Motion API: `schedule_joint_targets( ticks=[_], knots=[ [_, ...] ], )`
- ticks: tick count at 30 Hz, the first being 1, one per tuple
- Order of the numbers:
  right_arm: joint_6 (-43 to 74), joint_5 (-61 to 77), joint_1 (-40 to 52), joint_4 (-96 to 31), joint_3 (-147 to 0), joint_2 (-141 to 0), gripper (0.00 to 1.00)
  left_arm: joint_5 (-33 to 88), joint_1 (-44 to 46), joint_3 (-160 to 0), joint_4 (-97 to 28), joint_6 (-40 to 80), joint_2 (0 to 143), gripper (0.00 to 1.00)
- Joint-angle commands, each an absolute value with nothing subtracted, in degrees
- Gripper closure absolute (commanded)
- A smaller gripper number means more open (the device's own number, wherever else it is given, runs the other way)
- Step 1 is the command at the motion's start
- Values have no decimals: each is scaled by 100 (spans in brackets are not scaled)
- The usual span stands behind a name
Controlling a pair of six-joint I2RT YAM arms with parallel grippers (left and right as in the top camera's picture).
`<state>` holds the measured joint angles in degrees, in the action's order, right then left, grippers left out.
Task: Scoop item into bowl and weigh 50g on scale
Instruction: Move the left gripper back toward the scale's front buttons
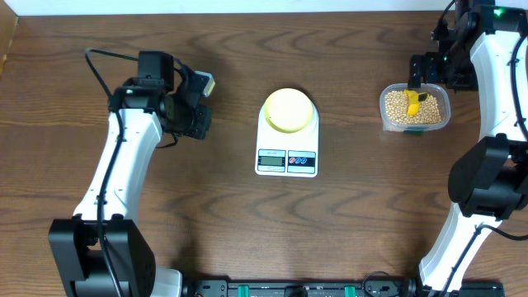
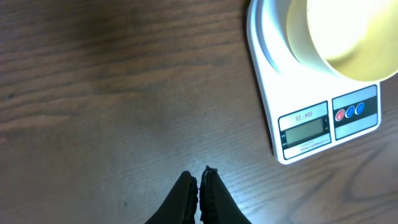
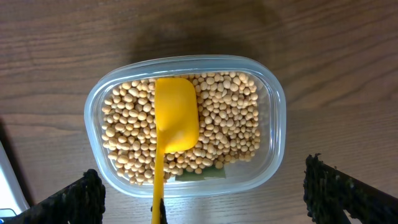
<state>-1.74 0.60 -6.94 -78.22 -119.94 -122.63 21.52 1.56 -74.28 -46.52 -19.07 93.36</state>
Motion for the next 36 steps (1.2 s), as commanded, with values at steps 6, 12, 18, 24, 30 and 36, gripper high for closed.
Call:
schedule_joint_targets(
  ticks=[6,12,18,24,30,36],
  knots=[
    [-180,34,-676,-7819,-12099,-12302,1,1238,141,-7264,-3747,-2014,9572,92],
    [-180,34,-676,-7819,-12099,-12302,1,307,104,-7264,-2740,-2228,9636,92],
    [-180,34,-676,-7819,-12099,-12302,1,187,-99,-7264,-1824,-2357,9642,91],
    [-180,34,-676,-7819,-12099,-12302,1,191,-451,-7264,-1424,-2351,9644,92],
    [-180,34,-676,-7819,-12099,-12302,1,545,-338,-7266,-1778,-2307,9419,92],
    [-180,34,-676,-7819,-12099,-12302,1,1238,78,-7266,-2115,-2309,8527,91]
  ],
)
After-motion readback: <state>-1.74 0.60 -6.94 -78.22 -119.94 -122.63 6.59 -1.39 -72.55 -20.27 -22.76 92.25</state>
